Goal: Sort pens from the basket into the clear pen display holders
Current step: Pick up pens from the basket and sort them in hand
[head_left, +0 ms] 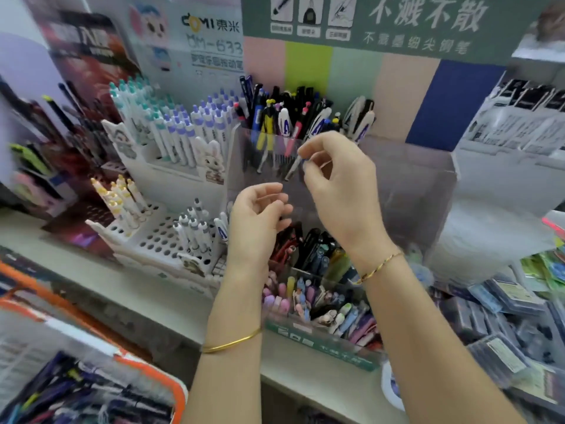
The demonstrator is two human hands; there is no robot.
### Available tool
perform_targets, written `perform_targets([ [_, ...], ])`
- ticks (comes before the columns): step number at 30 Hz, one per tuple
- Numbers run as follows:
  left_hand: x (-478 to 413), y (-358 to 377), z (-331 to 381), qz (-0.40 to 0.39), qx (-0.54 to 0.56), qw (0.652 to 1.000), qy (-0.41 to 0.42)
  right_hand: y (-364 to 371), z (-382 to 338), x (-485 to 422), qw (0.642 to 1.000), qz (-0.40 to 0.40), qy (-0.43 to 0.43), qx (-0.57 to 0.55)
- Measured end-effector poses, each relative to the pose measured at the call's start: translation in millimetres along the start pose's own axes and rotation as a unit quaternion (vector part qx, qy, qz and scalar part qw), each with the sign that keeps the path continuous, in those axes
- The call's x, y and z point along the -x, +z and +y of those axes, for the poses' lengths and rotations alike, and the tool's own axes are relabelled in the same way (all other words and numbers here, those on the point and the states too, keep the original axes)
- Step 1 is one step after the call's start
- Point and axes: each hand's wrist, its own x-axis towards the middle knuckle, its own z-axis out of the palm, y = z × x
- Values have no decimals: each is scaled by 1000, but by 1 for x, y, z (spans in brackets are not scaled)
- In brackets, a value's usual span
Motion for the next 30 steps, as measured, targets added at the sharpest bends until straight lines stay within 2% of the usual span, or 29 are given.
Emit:
perform_targets([
  [3, 7, -46, -9, 68, 1, 998, -13, 38, -21, 24, 991, -127, 17, -38],
  [7, 20, -132, -33, 184, 8, 981, -56, 101, -50, 69, 961, -267, 27, -68],
  [13, 64, -253, -99, 330, 12, 930, -163, 200, -91, 150, 903, -420, 52, -79],
  [17, 98, -322, -156, 393, -85, 878, -258, 246, -103, 203, 858, -503, 85, -52],
  [20, 117, -357, -201, 381, -179, 828, -370, 265, -101, 228, 830, -549, 101, -25],
  [23, 130, -366, -236, 332, -280, 746, -505, 276, -100, 244, 800, -591, 109, -13],
  [24, 133, -367, -246, 329, -292, 728, -525, 280, -98, 250, 791, -601, 114, -7],
  [30, 127, -374, -264, 338, -326, 679, -564, 287, -82, 263, 783, -604, 148, 17],
])
